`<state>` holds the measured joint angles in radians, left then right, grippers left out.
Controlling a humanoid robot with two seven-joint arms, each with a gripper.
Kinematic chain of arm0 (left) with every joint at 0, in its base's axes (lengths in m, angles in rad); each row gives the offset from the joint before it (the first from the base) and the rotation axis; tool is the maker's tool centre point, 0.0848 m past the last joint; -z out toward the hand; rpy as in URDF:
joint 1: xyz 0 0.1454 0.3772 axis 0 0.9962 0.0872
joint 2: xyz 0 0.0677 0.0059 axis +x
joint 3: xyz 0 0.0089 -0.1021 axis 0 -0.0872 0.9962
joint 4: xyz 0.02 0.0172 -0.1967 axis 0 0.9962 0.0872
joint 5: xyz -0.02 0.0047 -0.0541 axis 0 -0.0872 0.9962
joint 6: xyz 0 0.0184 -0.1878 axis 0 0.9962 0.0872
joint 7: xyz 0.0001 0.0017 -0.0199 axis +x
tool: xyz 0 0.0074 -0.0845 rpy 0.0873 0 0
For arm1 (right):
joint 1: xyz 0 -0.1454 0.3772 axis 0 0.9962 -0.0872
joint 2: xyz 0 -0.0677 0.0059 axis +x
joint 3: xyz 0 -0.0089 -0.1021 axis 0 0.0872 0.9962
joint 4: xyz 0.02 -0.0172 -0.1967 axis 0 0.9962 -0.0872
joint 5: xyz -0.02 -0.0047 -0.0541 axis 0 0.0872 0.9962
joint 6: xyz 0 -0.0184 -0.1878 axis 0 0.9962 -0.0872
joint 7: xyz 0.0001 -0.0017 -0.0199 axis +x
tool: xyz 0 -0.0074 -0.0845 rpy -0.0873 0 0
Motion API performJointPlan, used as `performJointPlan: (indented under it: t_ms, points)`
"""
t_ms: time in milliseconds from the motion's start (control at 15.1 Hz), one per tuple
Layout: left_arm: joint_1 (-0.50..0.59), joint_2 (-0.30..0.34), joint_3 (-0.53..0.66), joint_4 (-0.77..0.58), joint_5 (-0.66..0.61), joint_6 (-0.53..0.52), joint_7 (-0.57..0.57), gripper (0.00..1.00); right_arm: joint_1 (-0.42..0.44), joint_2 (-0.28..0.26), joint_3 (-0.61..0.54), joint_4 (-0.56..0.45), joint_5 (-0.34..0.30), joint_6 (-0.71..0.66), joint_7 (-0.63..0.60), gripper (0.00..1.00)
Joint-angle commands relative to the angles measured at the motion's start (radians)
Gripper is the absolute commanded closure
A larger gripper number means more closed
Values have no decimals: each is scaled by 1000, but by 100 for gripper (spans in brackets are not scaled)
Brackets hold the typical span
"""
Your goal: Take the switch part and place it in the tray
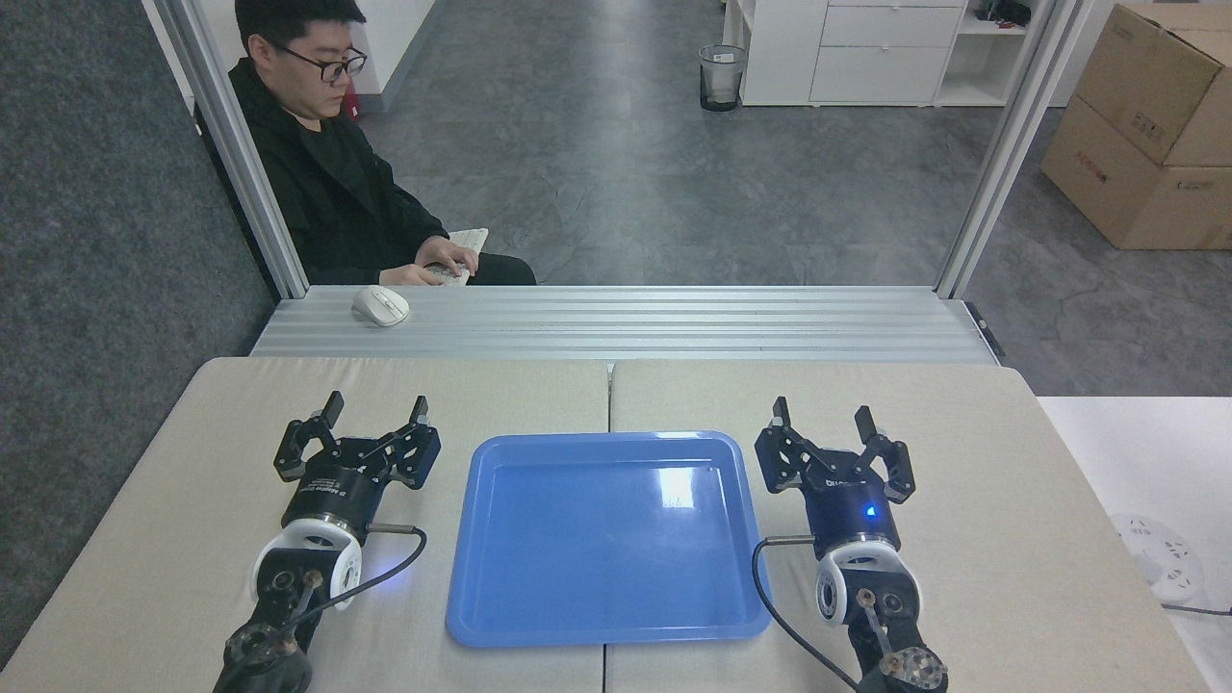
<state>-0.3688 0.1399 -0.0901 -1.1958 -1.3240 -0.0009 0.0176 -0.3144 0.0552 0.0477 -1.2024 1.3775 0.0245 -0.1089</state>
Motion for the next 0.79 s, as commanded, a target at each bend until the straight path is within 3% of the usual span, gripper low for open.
performJointPlan:
  t_ms: [0, 726]
  points:
    - [-1, -3, -2, 28, 2, -1, 2, 1, 0, 0, 0, 0, 0, 0, 0, 0]
    - [-1, -3, 4, 33, 9, 1, 4, 1, 0, 2, 0, 0, 0, 0, 0, 0]
